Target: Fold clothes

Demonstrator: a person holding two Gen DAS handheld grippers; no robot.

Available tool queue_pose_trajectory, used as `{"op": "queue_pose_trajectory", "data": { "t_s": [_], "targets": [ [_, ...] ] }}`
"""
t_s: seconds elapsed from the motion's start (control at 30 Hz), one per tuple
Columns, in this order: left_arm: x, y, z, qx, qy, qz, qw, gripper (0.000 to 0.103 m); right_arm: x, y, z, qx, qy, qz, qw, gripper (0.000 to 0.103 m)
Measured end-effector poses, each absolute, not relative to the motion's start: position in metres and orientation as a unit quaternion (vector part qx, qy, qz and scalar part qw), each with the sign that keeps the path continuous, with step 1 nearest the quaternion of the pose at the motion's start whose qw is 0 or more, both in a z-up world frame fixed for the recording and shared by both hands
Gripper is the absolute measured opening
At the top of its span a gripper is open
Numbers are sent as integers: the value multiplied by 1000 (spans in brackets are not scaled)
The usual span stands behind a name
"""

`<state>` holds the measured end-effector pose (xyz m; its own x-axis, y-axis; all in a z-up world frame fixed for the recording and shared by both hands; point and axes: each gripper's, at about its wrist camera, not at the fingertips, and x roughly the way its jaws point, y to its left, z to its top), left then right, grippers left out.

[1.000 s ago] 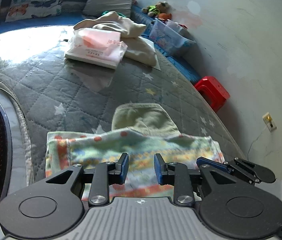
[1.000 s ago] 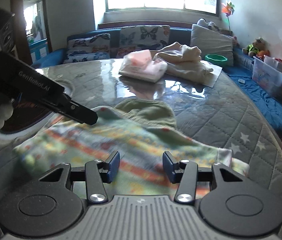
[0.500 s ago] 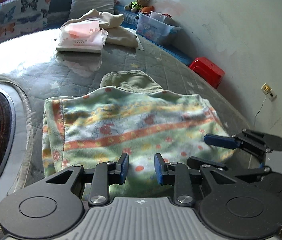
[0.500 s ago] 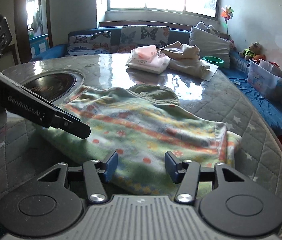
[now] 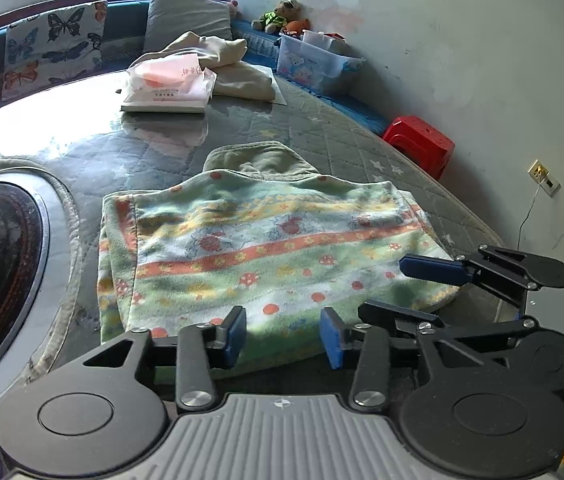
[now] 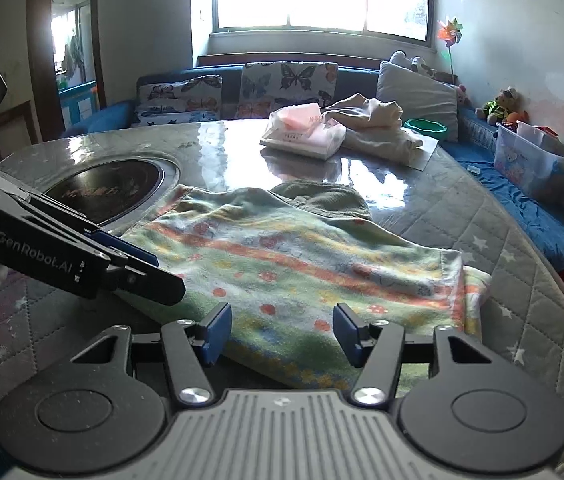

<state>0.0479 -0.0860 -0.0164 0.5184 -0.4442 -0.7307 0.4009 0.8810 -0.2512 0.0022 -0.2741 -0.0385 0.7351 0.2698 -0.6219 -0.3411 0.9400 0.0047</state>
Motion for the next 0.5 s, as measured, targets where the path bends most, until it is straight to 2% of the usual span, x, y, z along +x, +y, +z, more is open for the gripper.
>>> {"op": "queue_pose_trajectory", "data": {
  "t_s": [0.07, 0.2, 0.27, 0.37, 0.5],
  "targets": [
    [45, -85, -15, -27, 427, -240, 871, 51, 0, -274, -38, -53, 321, 158, 932, 79],
    [39, -83, -12, -22, 424, -229, 876, 61, -6, -273, -35, -48, 317, 152, 935, 84],
    [35, -80, -10, -23, 420, -226, 878, 64, -9, -273, -33, -48, 313, 148, 937, 94],
    [29, -75, -8, -24, 414, -221, 883, 73, -13, -272, -31, -44, 309, 146, 939, 101],
    [22, -66, -4, -26, 405, -212, 889, 83, -19, -270, -30, -45, 306, 135, 941, 103]
  ]
}}
